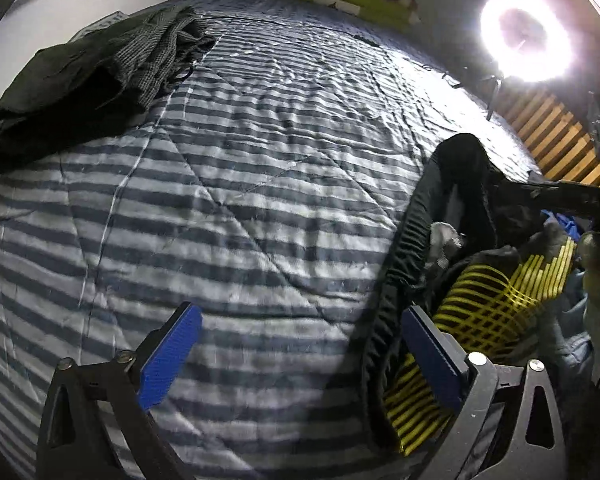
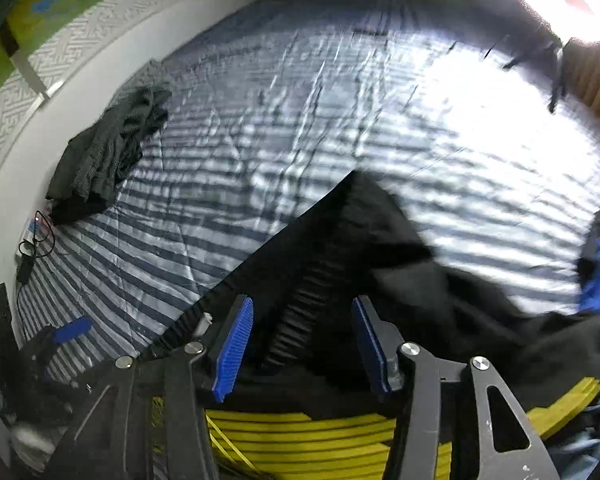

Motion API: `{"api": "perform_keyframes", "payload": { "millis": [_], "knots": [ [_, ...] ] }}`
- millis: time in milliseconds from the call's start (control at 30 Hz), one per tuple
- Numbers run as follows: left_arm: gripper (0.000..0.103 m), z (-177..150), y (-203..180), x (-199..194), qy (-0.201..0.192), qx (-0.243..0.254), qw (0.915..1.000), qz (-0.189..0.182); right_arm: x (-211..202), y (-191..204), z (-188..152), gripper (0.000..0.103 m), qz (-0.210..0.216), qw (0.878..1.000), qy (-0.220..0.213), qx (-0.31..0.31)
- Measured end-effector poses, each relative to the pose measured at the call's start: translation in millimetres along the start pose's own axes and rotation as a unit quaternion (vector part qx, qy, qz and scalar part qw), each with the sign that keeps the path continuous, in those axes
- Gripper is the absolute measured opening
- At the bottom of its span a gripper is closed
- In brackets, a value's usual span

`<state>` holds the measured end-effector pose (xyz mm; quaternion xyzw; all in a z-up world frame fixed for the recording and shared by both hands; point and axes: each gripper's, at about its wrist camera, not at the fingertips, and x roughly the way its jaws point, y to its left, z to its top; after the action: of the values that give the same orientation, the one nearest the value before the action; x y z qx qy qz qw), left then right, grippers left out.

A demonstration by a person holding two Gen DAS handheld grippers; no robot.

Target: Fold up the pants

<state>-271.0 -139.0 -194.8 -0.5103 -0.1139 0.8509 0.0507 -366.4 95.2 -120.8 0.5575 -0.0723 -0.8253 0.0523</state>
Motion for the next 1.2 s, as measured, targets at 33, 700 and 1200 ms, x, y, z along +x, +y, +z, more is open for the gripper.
{"api": "perform_keyframes", "payload": {
  "millis": [33,700,1200],
  "knots": [
    [0.097,2,0,3,0.002,0.000,1.0000,0.002,7,5,-3,0.050,-0.016,1.000,0.014,-0.004],
    [0.098,18,-40,43,0.037,0.032,0.9988,-0.002,-66,-68,-58,0.004,-0.105,0.994,-0.006,-0.002],
    [0.030,-3,-64,33,0.024,0.082,0.9963,-0.014,-97,-97,-92,0.004,-0.120,0.992,-0.032,0.020]
  ]
}}
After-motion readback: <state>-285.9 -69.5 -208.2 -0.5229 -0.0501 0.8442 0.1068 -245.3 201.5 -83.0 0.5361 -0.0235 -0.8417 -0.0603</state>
